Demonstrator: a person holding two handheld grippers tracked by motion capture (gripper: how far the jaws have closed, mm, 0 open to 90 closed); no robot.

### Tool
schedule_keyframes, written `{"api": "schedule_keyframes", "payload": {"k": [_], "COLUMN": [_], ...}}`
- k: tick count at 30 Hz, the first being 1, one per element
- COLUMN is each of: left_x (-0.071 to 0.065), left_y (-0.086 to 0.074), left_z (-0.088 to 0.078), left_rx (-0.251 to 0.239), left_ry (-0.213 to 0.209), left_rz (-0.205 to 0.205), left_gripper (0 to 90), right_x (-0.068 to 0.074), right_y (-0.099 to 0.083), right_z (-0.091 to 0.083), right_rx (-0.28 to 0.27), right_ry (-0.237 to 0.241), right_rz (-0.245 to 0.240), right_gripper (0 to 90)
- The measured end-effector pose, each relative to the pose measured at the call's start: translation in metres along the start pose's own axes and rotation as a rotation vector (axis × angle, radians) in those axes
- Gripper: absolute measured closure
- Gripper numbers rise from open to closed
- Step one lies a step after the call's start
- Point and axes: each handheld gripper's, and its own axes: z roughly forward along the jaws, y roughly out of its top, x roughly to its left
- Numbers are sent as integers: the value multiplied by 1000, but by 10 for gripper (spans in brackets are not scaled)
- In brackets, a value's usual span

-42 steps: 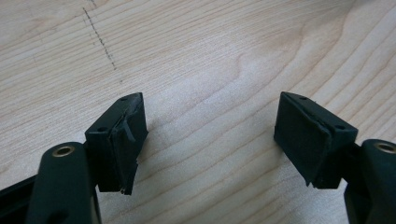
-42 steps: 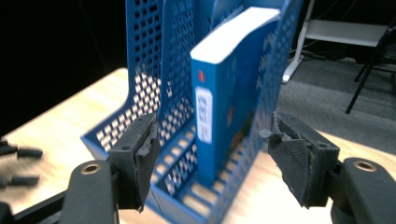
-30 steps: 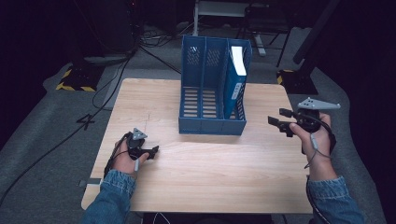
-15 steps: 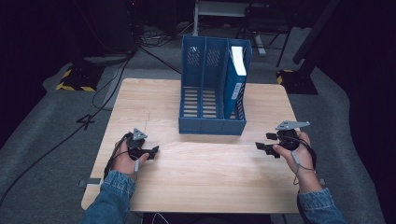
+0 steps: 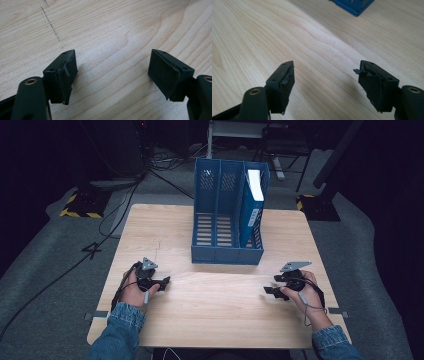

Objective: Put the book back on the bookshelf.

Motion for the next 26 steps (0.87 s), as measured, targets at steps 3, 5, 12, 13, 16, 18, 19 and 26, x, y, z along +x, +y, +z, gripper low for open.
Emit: {"api": "schedule_keyframes", "payload": {"k": [3,5,12,13,16,18,19,26], "left_x": [0,0,0,0,0,0,0,0], "left_y": [0,0,0,0,0,0,0,1], "left_z": [0,0,0,0,0,0,0,1], "left_rx": [2,2,2,2,2,2,2,-2], "left_ry": [-1,-1,-1,-1,-1,-2,-2,-8], "left_rz": [2,2,2,2,2,2,3,3], "left_gripper": [235,235,235,235,235,235,235,234], "right_x": [0,1,0,0,2,2,2,2], "right_y": [-4,-4,-10,-9,-9,-9,-9,-9], "right_z": [6,8,23,24,25,25,25,25], "right_rx": [7,-3,-103,-103,-92,-92,-93,-94], "right_ry": [-8,-17,-59,-64,-95,-98,-97,-96], "right_rz": [-5,-16,-45,-43,-12,-10,-9,-8], "right_gripper": [274,259,46,38,3,3,3,3]}}
